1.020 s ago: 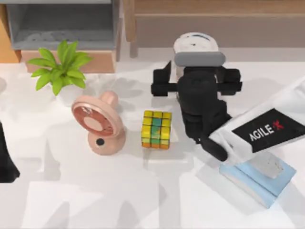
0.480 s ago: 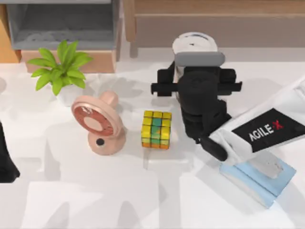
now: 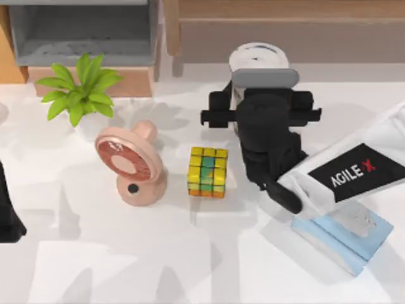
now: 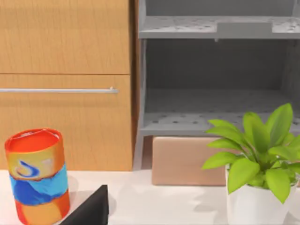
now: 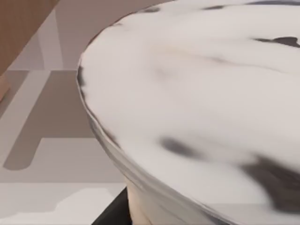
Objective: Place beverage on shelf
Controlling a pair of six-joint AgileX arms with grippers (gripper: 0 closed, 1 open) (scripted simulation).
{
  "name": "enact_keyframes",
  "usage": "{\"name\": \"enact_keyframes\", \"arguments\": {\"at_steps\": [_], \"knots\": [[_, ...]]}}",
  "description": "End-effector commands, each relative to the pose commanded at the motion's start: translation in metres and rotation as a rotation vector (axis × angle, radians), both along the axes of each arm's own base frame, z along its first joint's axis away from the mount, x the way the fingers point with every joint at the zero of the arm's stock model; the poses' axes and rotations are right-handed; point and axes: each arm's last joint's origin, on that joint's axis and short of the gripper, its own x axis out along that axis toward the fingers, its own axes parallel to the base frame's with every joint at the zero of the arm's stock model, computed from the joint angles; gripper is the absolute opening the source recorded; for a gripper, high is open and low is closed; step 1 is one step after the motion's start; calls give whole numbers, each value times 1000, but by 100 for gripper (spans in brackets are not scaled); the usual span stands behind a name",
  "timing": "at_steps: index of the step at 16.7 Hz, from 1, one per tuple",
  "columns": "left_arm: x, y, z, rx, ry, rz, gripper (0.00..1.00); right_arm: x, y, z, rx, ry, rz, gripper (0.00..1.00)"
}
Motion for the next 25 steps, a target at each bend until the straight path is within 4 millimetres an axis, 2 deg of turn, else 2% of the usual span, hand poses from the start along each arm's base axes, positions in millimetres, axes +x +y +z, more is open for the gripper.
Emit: {"name": "enact_keyframes", "arguments": {"at_steps": [17,20,25], "knots": [[0,0,0,0,0,0,100,-1,0,9,1,2,2,0],[0,0,0,0,0,0,100,3,7,38,58,-65,25,0],[0,0,0,0,0,0,100,9,5,107,134,-162,102,0]]}}
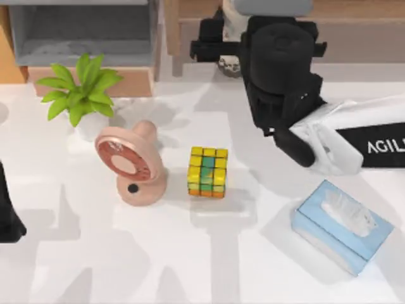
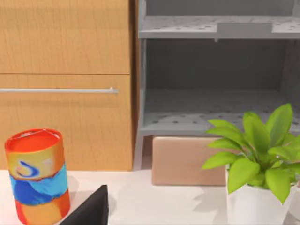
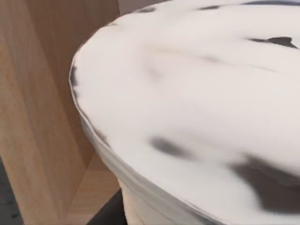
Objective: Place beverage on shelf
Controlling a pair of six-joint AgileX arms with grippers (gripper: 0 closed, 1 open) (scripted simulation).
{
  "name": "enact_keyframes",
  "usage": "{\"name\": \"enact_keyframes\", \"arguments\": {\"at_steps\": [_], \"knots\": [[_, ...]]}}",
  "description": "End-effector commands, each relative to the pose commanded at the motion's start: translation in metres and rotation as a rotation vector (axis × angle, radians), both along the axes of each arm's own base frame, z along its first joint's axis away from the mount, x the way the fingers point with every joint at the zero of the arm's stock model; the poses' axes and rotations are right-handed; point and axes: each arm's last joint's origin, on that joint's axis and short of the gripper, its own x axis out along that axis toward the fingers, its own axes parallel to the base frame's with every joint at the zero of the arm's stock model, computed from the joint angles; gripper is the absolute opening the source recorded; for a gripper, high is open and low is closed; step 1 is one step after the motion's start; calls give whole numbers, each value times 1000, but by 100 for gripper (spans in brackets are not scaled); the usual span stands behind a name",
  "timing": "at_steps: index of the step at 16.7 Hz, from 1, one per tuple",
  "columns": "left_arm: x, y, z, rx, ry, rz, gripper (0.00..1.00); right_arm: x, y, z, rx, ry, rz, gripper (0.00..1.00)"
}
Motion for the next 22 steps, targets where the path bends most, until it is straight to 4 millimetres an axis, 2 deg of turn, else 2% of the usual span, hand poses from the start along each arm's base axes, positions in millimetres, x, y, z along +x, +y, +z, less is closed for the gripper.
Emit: {"name": "enact_keyframes", "arguments": {"at_steps": [3,6,12,17,19,22], "knots": [[0,0,0,0,0,0,100,10,-19,34,0,-22,24,0],[0,0,0,0,0,0,100,27,-52,55,-30,-7,16,0],[0,0,0,0,0,0,100,61,-139,76,-104,91,-45,0],[0,0,0,0,0,0,100,72,-202,88,-131,161,-90,0],[0,0,0,0,0,0,100,73,-217,95,-133,166,-98,0],[0,0,0,0,0,0,100,72,-225,104,-133,154,-99,0]]}}
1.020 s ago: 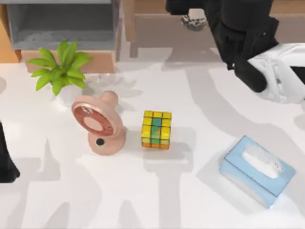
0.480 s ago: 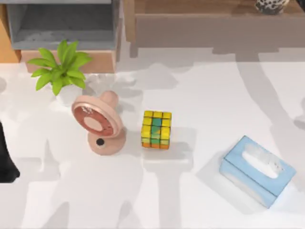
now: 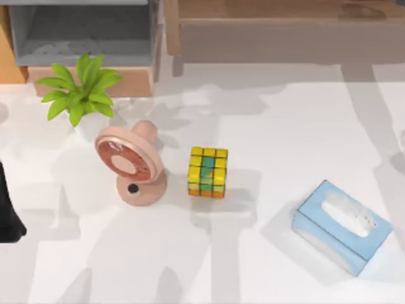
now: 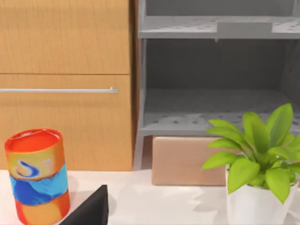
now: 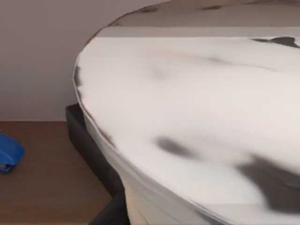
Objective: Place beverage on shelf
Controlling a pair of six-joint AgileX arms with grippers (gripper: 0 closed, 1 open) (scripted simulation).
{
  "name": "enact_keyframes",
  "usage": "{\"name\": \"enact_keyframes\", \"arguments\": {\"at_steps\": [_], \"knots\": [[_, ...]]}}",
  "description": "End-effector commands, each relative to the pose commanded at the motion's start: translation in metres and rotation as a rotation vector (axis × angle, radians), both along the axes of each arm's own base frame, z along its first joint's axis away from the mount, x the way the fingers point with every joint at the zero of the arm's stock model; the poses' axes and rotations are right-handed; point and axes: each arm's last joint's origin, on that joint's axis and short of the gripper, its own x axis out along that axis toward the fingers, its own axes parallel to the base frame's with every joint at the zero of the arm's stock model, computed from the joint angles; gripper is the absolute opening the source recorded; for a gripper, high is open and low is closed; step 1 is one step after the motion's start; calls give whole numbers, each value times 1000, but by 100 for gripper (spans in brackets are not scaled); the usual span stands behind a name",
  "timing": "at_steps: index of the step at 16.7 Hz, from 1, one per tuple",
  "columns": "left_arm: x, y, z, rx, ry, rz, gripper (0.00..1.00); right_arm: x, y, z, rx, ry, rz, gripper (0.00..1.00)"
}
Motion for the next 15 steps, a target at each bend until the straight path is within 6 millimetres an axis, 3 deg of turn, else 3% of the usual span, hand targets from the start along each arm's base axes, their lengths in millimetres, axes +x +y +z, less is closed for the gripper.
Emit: {"name": "enact_keyframes", "arguments": {"at_steps": [5,12,15], "knots": [[0,0,0,0,0,0,100,1,2,-4,1,8,2,0],[0,0,0,0,0,0,100,33,0,-30,0,-1,0,0],[0,0,0,0,0,0,100,37,-1,-34,0,0,0,0]]}}
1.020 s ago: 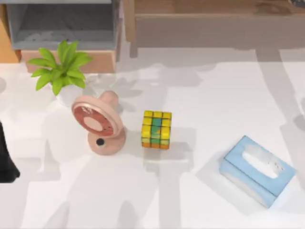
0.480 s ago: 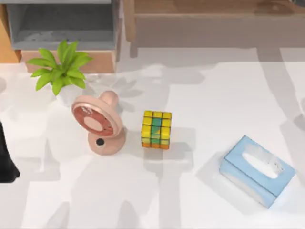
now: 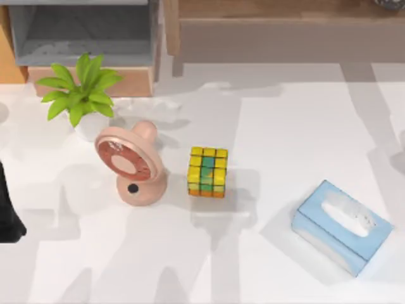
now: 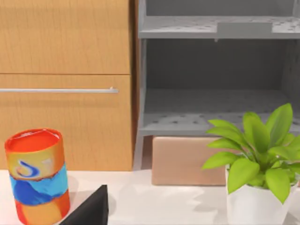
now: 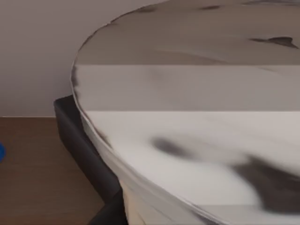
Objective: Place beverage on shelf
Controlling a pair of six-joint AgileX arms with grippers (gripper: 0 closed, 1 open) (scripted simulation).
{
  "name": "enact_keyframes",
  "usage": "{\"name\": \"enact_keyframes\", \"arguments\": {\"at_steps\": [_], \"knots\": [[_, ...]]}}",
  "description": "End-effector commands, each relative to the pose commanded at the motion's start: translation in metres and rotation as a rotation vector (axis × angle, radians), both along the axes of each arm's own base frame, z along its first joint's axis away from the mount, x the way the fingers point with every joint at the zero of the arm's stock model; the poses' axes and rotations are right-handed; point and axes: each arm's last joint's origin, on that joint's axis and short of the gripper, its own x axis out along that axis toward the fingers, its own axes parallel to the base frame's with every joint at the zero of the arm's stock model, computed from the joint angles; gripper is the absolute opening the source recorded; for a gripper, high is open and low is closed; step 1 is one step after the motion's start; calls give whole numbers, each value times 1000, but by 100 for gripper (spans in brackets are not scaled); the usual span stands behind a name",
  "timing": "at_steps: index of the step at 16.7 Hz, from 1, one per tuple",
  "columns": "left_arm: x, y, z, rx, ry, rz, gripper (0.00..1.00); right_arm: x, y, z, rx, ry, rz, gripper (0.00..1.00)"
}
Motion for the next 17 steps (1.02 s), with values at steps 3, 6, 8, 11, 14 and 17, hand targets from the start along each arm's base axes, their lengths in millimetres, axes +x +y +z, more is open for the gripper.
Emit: {"name": "enact_keyframes", "arguments": {"at_steps": [3,6,8,11,14,17], "knots": [[0,0,0,0,0,0,100,0,0,0,0,0,0,8],[0,0,0,0,0,0,100,0,0,0,0,0,0,30],[0,0,0,0,0,0,100,0,0,0,0,0,0,45],[0,0,0,0,0,0,100,0,0,0,0,0,0,68],[0,0,0,0,0,0,100,0,0,0,0,0,0,90],[0,0,0,0,0,0,100,0,0,0,0,0,0,100]]}}
